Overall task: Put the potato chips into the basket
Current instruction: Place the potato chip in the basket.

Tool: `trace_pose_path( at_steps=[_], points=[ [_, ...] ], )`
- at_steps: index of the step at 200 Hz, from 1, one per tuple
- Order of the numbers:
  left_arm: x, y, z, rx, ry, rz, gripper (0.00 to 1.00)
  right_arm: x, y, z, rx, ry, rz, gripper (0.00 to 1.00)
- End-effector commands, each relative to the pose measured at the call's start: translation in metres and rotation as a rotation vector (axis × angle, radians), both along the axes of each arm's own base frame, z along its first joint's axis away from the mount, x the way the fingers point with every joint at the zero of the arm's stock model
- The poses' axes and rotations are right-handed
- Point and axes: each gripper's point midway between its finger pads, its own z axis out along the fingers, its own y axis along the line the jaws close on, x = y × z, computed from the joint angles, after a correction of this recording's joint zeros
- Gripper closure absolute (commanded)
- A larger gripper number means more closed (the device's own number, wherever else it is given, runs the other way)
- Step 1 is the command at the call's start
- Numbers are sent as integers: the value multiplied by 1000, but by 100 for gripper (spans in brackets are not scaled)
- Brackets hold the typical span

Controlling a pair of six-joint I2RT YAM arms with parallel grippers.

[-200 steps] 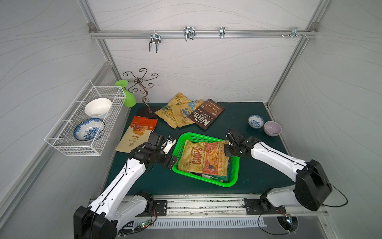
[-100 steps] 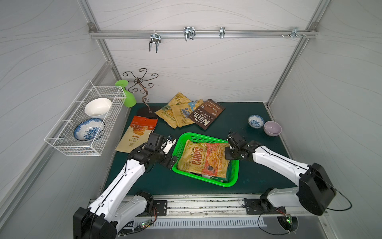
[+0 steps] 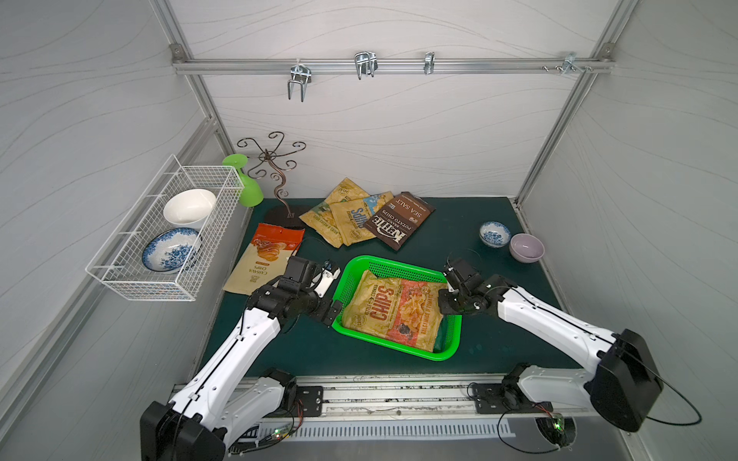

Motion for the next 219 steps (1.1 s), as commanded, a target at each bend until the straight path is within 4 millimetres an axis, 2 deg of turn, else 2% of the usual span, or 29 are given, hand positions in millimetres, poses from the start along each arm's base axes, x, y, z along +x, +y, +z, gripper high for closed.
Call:
trace_pose_path(
  at_steps=[1,18,42,57,82,99,122,151,173,195,219],
  points=[
    [7,0,6,-11,-41,11,1,-1,-6,29,8,-53,0,47],
    [9,1,6,-1,-40,22,1,6,-2,52,63,-89,7,44],
    [13,6,5,18,-52,46,1,21,16,82,231,-117,26,42],
    [14,8,5,29,-55,57,1,32,27,94,339,-126,34,39],
    [22,18,3,74,-66,102,1,45,42,105,396,-127,54,38],
    [31,34,1,130,-78,161,1,51,47,104,394,-118,56,38],
    [50,72,-6,249,-85,270,1,53,51,103,401,-115,66,38],
    [79,118,-19,522,-150,315,5,51,48,97,394,-117,65,38],
    [97,138,-30,674,-176,309,9,51,47,93,392,-115,58,38],
    [109,149,-43,686,-133,320,15,48,48,91,396,-101,60,38],
    [122,172,-57,755,-100,343,20,45,45,92,400,-105,55,37]
  ],
)
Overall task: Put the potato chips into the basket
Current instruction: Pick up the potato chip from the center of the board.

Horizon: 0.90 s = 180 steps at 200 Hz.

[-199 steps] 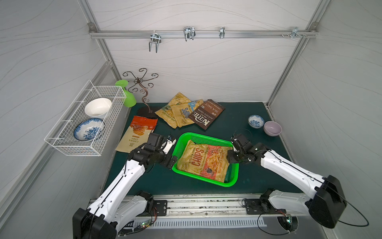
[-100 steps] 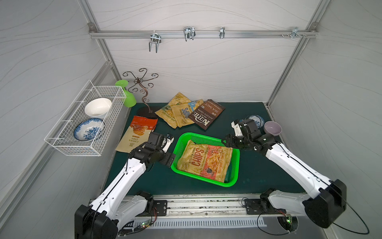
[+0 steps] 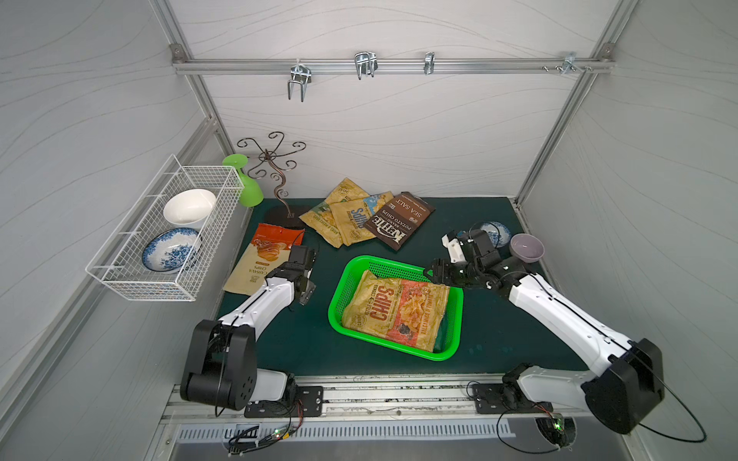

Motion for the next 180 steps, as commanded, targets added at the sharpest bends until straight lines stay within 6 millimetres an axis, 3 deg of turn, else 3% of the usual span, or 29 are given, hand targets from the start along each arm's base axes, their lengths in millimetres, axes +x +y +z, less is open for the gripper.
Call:
trace_pose_path(
  at_steps=[1,49,134,150,164,180],
  points=[
    [31,26,11,108,-67,26,20,-4,-1,6,26,-15,2,37],
    [43,49,-18,175,-6,19,26,-8,-2,7,34,-16,-1,37],
    [35,83,-52,204,82,53,31,-16,-6,11,60,-20,-11,37],
    [32,82,-56,192,94,54,38,-18,-7,10,61,-22,-13,37],
    [28,79,-57,164,102,56,50,-20,-9,10,64,-24,-18,37],
    [27,76,-56,144,100,62,75,-21,-9,10,68,-24,-20,37]
  ],
)
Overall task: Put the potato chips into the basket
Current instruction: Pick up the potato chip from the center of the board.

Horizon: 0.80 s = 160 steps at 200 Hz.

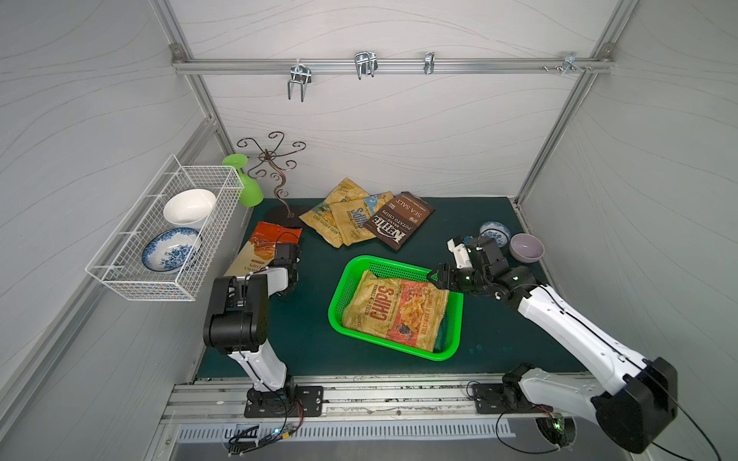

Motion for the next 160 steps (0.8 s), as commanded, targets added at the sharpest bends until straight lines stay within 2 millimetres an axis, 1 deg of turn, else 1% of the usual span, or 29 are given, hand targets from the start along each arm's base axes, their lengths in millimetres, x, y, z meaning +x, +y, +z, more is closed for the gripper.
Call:
trace_pose_path(
  at_steps=[1,35,68,92,102,135,160],
  points=[
    [-10,-3,-11,-44,49,1,76,-4,0,6,27,-13,-2,37],
    [-9,-2,-5,-43,31,8,100,-5,2,5,34,-15,-1,37],
    [-9,-1,15,-38,-11,9,100,-6,4,7,32,-23,7,37],
    [-13,-4,39,-51,-38,10,100,-8,7,9,33,-31,15,37],
    [-17,-7,52,-69,-56,8,100,-8,8,10,34,-37,18,37],
    [-32,-23,90,-144,-113,-43,100,-11,13,14,45,-60,40,37],
    [-50,-44,118,-241,-127,-112,100,-15,21,20,55,-94,78,37]
  ],
)
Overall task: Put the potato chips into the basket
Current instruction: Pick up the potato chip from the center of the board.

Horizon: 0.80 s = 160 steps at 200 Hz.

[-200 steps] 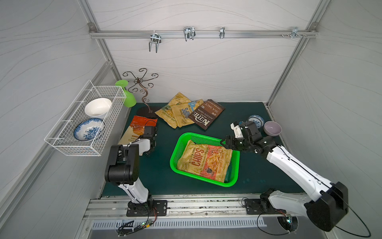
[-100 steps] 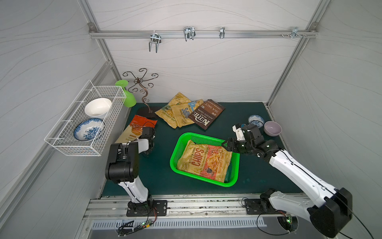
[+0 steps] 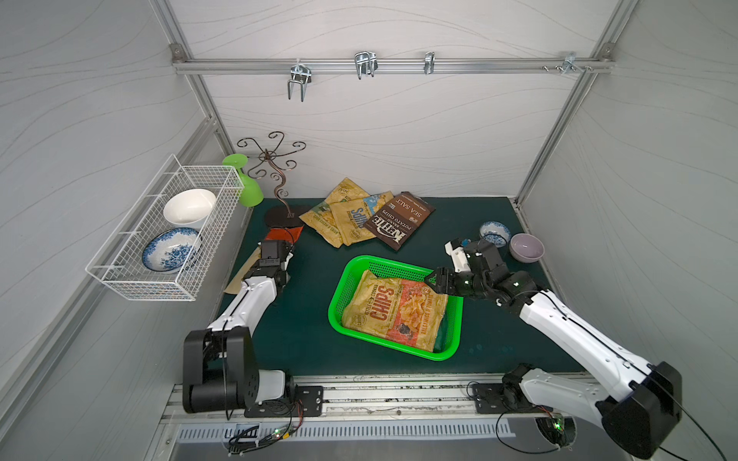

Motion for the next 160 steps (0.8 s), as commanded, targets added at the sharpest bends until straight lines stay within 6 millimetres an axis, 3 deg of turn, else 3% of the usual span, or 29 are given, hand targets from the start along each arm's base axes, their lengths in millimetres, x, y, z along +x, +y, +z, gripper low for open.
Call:
trace_pose_path(
  at_steps=[1,75,160],
  points=[
    [-13,-23,26,-119,-6,-74,100,-2,8,14,31,-64,31,37],
    [-45,-74,93,-352,-16,-237,100,-25,43,35,35,-170,222,37],
    [-56,-104,146,-498,-65,-312,100,-60,90,67,72,-299,468,37]
  ],
)
